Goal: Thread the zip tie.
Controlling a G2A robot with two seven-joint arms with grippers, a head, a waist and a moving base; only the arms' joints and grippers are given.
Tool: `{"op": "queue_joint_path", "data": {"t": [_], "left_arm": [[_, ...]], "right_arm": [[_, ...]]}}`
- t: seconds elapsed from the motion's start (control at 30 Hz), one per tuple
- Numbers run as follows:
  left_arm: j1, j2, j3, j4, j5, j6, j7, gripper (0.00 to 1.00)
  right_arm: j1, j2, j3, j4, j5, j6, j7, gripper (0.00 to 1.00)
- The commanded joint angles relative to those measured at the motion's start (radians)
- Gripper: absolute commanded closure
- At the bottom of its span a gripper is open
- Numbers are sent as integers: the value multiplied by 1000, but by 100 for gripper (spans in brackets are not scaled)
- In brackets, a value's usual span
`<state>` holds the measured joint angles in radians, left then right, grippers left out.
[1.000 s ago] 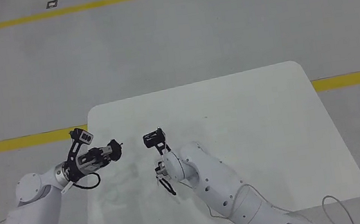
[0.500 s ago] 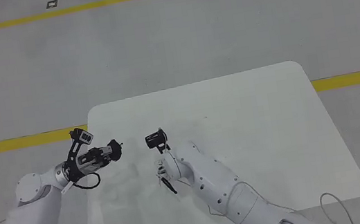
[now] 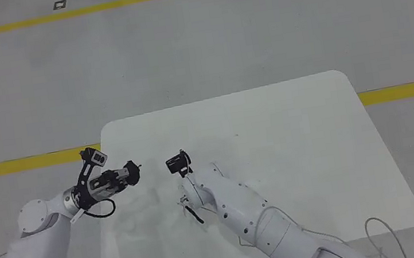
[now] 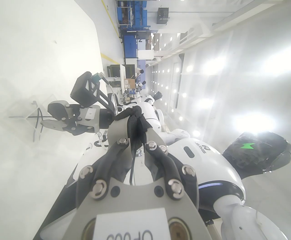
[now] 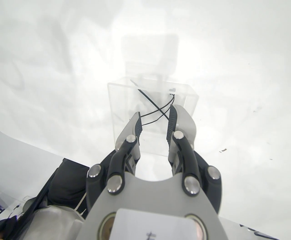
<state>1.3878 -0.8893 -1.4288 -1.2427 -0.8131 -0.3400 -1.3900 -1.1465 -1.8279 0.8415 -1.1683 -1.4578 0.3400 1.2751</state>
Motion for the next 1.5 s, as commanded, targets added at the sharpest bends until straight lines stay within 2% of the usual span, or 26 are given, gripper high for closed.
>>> {"op": "queue_joint_path", "data": {"t": [0.0,0.5,0.77,1.0,1.47], "left_arm": [[0,0,0,0,0,0,0,100],[0,0,0,0,0,0,0,100],[0,0,0,0,0,0,0,100],[0,0,0,0,0,0,0,100],[0,0,0,0,0,0,0,100]], "right_arm": [[4,-2,-1,11,0,0,-2,73],[31,-12,-10,71,-24,0,-14,73],[38,-14,-13,94,-16,0,-20,80],[40,-15,-12,102,-9,0,-27,91],[39,-15,-13,105,-11,0,-28,87]]}}
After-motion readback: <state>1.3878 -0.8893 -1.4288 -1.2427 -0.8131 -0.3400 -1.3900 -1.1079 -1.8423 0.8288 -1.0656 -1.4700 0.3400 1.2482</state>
